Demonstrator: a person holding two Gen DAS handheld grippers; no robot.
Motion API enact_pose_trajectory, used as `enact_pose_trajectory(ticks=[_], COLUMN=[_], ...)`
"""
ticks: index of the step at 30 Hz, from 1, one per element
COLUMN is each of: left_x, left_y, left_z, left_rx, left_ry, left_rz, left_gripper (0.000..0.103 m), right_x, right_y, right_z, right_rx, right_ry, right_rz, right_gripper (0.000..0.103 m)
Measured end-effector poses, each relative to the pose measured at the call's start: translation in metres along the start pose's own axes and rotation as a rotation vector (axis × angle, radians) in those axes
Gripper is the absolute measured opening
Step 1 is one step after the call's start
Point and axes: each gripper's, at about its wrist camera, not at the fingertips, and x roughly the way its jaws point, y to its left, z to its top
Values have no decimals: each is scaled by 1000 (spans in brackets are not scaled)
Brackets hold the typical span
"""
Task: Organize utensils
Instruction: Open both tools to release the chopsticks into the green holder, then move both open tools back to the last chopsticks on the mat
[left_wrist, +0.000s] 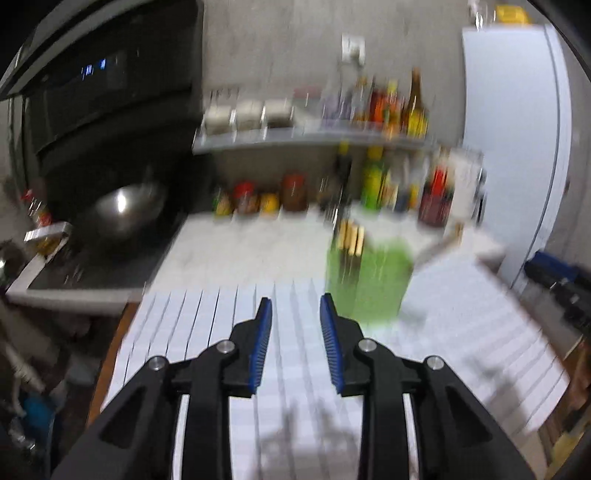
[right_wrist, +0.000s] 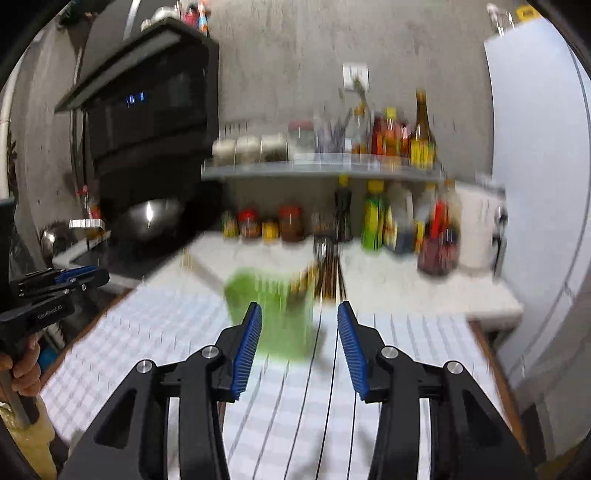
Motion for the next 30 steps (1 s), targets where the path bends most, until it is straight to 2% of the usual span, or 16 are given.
enact_pose_trajectory(ticks=[2, 6, 10, 13, 19, 24, 30], left_x=[8, 25, 33, 35, 43, 49, 54], left_y=[-2, -6, -8, -14, -22, -13, -6], left_z=[-47, -110, -149, -164, -172, -173, -174], left_rx=[26, 19, -4, -10, -2, -11, -21], left_ry=[93, 237, 317, 335, 323, 313, 325], left_rz=[13, 9, -7, -31, -74, -60, -45], left_gripper=[26, 26, 26, 26, 26, 26, 26], right_x=[0, 7, 11, 14, 25, 36, 50], right_y=[2, 13, 27, 41, 70, 74, 76], right_z=[-33, -97, -138, -154, -169, -174, -177], right_rx=[6, 14, 32, 34, -16, -24, -17], right_ry=[60, 198, 291, 327, 338, 361, 403], right_rz=[2, 5, 33, 51, 78, 87, 115], right_gripper=[44, 44, 44, 44, 44, 43, 23])
